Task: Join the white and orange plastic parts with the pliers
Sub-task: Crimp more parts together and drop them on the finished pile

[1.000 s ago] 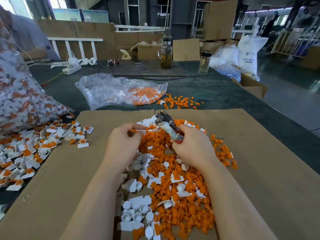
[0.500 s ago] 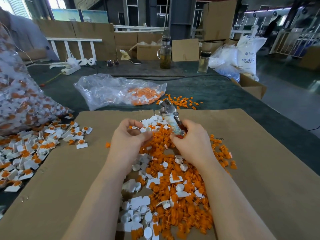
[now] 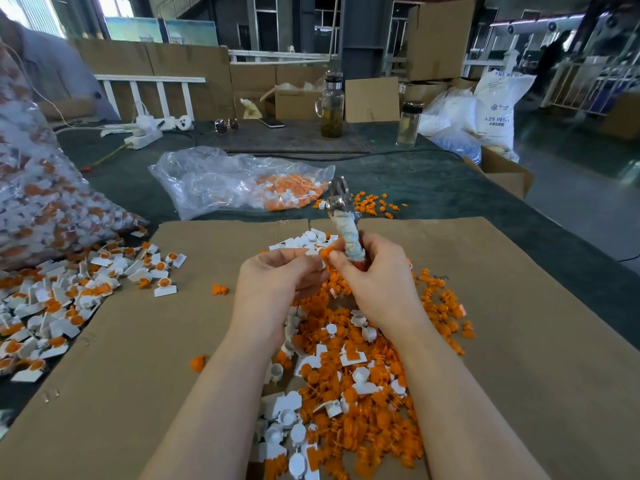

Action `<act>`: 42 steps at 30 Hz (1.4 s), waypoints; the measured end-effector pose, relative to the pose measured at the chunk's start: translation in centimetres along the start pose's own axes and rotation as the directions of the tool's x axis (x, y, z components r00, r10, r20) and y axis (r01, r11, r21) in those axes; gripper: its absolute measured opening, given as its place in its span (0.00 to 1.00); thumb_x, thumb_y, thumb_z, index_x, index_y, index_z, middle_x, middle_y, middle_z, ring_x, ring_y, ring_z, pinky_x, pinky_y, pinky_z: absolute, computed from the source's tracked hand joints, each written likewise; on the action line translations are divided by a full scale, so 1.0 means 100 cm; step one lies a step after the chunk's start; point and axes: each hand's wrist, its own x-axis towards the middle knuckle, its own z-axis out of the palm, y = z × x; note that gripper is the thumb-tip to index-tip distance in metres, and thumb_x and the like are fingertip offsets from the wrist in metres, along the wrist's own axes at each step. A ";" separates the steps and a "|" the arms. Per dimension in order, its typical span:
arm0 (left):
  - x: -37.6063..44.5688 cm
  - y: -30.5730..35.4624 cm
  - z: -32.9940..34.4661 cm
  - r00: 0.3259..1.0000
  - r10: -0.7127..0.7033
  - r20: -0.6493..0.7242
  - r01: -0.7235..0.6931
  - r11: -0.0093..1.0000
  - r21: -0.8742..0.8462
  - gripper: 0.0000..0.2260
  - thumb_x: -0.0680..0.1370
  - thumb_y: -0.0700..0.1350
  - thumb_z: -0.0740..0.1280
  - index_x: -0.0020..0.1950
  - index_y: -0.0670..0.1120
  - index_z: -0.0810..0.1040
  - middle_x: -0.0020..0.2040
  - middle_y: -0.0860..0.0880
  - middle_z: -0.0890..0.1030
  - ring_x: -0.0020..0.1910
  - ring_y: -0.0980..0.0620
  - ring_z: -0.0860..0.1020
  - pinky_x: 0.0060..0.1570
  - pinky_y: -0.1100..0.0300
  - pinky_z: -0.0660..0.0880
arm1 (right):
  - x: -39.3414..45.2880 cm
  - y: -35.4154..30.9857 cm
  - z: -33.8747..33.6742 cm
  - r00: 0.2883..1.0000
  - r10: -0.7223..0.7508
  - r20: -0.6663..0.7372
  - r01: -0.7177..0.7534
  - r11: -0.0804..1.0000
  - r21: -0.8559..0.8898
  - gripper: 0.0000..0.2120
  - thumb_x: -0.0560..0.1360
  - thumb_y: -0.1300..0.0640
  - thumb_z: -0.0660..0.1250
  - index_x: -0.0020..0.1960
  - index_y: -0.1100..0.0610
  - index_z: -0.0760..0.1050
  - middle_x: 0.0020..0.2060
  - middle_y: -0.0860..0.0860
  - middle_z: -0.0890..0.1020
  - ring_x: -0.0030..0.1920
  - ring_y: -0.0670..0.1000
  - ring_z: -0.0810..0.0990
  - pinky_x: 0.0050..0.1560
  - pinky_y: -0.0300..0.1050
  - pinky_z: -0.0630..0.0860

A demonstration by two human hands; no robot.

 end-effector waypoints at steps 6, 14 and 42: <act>-0.002 0.000 0.001 0.999 0.025 0.030 -0.024 0.999 -0.044 0.04 0.73 0.38 0.75 0.45 0.40 0.83 0.39 0.41 0.86 0.40 0.47 0.86 0.36 0.63 0.81 | 0.001 0.003 0.003 0.997 0.007 -0.078 -0.009 1.000 -0.027 0.07 0.76 0.51 0.70 0.52 0.50 0.77 0.41 0.42 0.82 0.43 0.41 0.81 0.44 0.39 0.78; -0.005 0.001 0.004 0.991 0.133 0.004 -0.133 0.991 0.007 0.02 0.72 0.36 0.75 0.43 0.40 0.85 0.37 0.43 0.86 0.38 0.48 0.86 0.36 0.64 0.79 | -0.003 0.000 0.006 0.985 -0.074 -0.156 0.062 0.995 -0.078 0.06 0.75 0.50 0.70 0.50 0.48 0.74 0.38 0.42 0.80 0.40 0.42 0.80 0.40 0.41 0.77; -0.001 -0.005 0.007 0.946 0.296 -0.133 -0.246 0.922 0.300 0.06 0.73 0.45 0.76 0.38 0.49 0.82 0.33 0.53 0.84 0.36 0.55 0.84 0.43 0.56 0.81 | 0.000 -0.003 0.001 0.997 -0.082 0.006 0.082 0.983 -0.163 0.04 0.75 0.56 0.69 0.48 0.50 0.77 0.35 0.43 0.79 0.36 0.45 0.78 0.35 0.43 0.73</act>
